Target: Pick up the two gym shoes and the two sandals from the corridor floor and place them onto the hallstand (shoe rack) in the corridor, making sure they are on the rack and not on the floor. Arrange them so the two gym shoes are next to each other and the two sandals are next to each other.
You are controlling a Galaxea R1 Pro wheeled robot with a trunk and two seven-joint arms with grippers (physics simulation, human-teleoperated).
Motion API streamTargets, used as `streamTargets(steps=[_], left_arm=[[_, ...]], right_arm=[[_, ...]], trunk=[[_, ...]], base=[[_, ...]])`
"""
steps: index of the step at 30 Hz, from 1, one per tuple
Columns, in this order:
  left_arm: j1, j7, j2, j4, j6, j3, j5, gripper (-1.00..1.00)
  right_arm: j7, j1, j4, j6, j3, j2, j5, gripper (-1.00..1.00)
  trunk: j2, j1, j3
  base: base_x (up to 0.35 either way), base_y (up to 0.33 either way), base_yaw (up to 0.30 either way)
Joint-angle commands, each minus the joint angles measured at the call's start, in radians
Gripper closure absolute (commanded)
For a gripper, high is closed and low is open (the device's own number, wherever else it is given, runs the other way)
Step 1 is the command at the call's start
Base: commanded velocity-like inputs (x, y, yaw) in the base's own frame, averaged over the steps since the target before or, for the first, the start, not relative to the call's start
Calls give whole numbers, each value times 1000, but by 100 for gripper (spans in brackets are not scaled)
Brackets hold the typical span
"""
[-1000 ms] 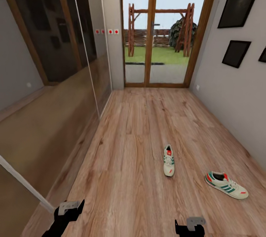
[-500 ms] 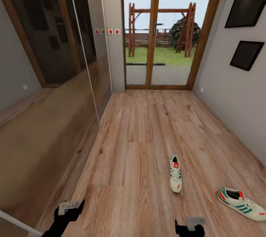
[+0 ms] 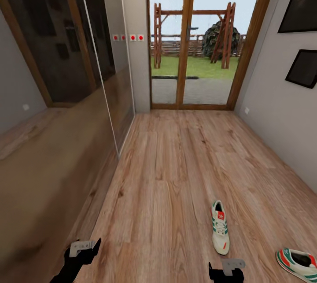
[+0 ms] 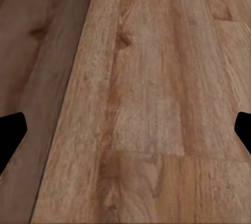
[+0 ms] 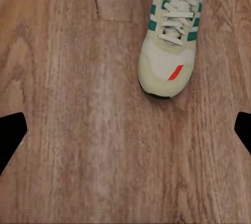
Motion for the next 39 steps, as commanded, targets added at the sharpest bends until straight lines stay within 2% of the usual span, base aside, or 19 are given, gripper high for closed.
streamTargets(steps=[1, 24, 32, 39], left_arm=[[-1, -8, -1, 1, -2, 8, -4, -100], [0, -8, -2, 1, -4, 4, -6, -100], [0, -8, -2, 0, -4, 3, -6, -100], [0, -8, -2, 1, -4, 2, -6, -100]], right_arm=[[-7, -1, 1, -2, 1, 0, 7, -100], [-7, -1, 1, -2, 1, 0, 7, -100], [-7, -1, 1, -2, 1, 0, 7, -100], [-7, -1, 1, -2, 1, 0, 7, -100]], trunk=[[0, 0, -1], [0, 0, -1], [0, 0, -1], [0, 0, -1]], base=[[334, 151, 0], [167, 89, 0], [43, 11, 0], [243, 1, 0]])
